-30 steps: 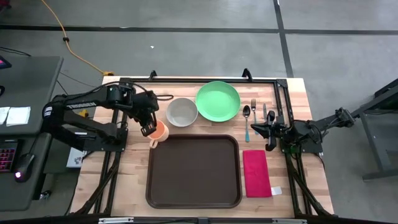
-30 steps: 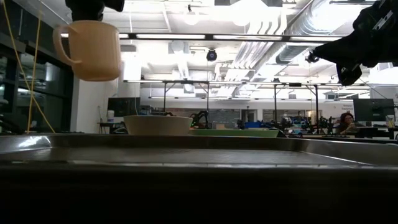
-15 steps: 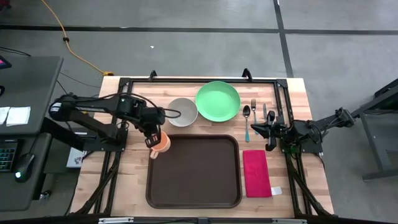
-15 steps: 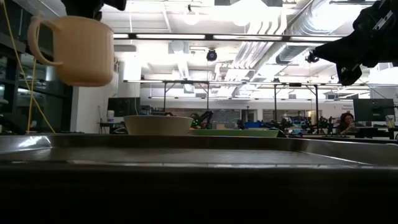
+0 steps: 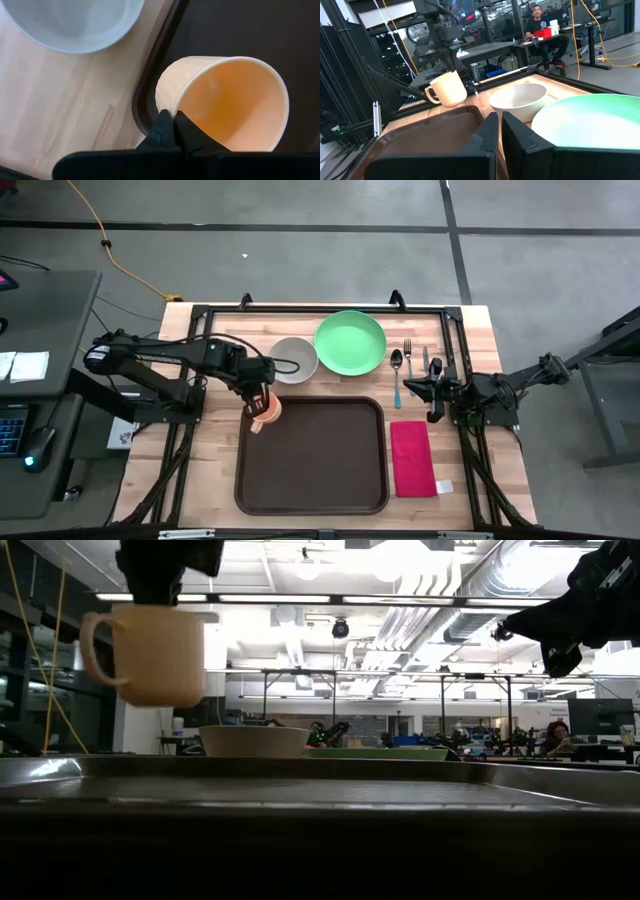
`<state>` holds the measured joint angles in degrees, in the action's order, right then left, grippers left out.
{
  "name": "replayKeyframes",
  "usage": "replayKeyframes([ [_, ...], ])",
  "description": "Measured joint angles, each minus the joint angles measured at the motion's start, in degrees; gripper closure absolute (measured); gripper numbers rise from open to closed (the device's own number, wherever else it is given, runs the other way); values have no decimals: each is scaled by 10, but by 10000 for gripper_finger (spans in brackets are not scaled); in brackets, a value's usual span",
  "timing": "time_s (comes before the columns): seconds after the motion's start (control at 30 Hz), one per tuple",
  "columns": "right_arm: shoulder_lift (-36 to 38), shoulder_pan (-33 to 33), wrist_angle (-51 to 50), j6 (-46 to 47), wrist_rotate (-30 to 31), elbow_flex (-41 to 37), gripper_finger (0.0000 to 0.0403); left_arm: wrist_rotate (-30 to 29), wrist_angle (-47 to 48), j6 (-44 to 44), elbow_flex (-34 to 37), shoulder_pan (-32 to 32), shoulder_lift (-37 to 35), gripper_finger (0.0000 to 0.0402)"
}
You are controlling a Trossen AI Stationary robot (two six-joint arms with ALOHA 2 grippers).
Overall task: Set up tray
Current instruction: Put the mug on the brown serving tray
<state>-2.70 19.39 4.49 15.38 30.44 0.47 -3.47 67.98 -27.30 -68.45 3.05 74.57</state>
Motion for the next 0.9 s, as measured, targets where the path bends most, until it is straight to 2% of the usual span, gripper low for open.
replayKeyframes([
  [0.33,0,0,0,0,0,0,402,16,-39,-16,75,0,-2,390],
  [0.9,0,0,0,-4,-9,0,402,31,-102,-16,134,0,-5,390],
])
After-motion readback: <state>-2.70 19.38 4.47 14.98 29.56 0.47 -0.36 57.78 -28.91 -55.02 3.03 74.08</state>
